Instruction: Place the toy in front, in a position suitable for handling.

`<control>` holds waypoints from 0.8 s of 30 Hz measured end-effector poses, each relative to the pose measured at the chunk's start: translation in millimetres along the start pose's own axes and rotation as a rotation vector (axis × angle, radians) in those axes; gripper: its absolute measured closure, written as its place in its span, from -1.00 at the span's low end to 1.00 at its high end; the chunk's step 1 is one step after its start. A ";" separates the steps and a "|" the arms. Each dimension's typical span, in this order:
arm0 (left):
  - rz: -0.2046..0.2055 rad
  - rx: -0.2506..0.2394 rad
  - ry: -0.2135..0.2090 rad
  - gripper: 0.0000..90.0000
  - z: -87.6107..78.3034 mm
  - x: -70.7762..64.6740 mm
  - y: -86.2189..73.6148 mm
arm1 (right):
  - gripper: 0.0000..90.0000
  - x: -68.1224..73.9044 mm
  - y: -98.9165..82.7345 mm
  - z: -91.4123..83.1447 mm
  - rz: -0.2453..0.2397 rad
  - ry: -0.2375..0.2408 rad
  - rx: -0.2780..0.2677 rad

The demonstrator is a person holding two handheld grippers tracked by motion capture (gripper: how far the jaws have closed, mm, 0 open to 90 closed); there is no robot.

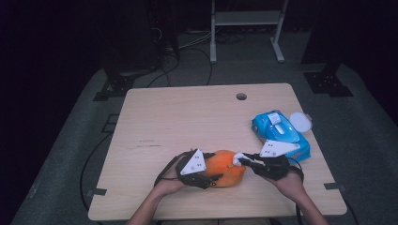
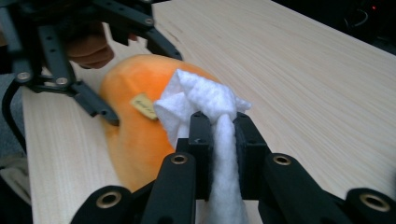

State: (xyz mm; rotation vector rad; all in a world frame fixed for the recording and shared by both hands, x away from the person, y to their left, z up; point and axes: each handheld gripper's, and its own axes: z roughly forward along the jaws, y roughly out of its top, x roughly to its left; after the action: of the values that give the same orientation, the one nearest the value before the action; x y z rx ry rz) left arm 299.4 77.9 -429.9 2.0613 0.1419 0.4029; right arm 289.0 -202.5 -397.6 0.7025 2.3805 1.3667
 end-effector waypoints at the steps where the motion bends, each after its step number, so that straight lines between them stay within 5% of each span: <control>1: 0.002 -0.001 0.001 -0.33 0.7 -0.3 0.0 | 0.76 -1.8 -1.5 -0.6 0.012 -0.002 -0.001; 6: 0.009 0.008 -0.004 -0.40 0.9 -1.0 -1.4 | 0.76 7.4 2.7 2.6 -0.021 0.011 0.002; 11: -0.077 0.015 -0.042 -0.59 -2.9 6.0 -3.8 | 0.76 6.4 0.1 4.6 -0.020 0.025 0.014; 18: -0.276 0.089 -0.088 -0.84 1.5 19.1 -10.7 | 0.76 5.8 -2.3 4.5 -0.018 0.019 0.018; 21: -0.224 0.086 -0.067 -0.60 -0.3 16.2 -9.4 | 0.76 9.5 0.1 5.5 -0.030 0.013 0.019; 24: -0.108 0.060 0.003 -0.32 -2.5 8.2 -2.3 | 0.76 13.6 4.6 4.5 -0.042 0.001 0.001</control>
State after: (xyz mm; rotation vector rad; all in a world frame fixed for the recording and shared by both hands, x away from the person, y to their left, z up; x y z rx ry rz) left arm 306.3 83.3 -428.9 2.1015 0.2682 0.3389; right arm 281.0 -189.8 -396.1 0.6479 2.3833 1.3492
